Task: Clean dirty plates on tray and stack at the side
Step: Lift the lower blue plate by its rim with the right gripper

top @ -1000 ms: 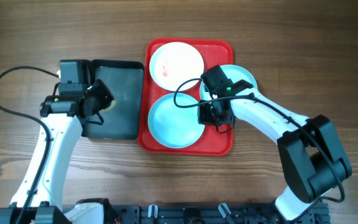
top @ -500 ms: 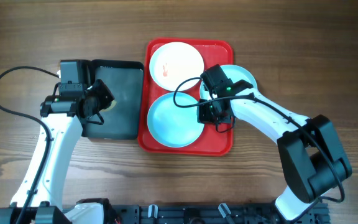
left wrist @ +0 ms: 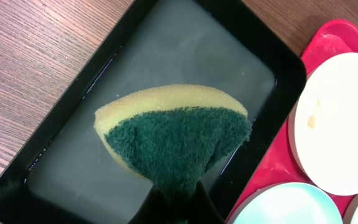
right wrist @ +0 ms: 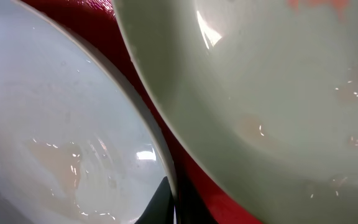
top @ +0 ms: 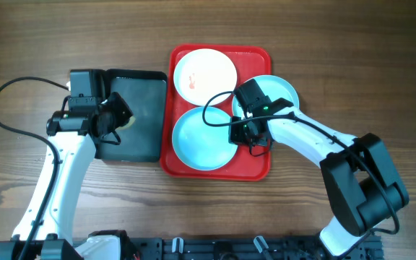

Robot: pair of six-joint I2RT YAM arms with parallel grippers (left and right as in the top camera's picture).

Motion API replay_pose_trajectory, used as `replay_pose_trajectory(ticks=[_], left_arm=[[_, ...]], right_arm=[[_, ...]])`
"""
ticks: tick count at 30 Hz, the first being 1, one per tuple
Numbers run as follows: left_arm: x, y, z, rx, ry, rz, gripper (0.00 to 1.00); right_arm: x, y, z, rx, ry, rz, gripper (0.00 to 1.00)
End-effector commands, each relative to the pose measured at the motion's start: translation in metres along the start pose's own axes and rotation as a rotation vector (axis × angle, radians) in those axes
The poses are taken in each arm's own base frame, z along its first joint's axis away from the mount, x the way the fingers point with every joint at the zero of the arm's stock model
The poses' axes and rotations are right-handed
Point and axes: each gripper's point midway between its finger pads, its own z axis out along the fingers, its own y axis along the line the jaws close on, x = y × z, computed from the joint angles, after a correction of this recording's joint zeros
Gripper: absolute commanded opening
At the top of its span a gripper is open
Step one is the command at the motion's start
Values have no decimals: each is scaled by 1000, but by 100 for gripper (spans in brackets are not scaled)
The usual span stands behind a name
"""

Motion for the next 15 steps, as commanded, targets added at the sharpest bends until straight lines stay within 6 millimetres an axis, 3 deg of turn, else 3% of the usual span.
replay_pose_trajectory(ticks=[1,9,15], left_arm=[[-3,-2,-3,14,-9,-17,4],[-2,-2,-3,15,-5,-17,4],[0,-6,-3,21,-1,-5,4]], right_arm=[[2,-1,-3,12,9,4,4],[-16,15,-79,58,-74,-58,4],[-41,30,-97,24,-182,-81,4]])
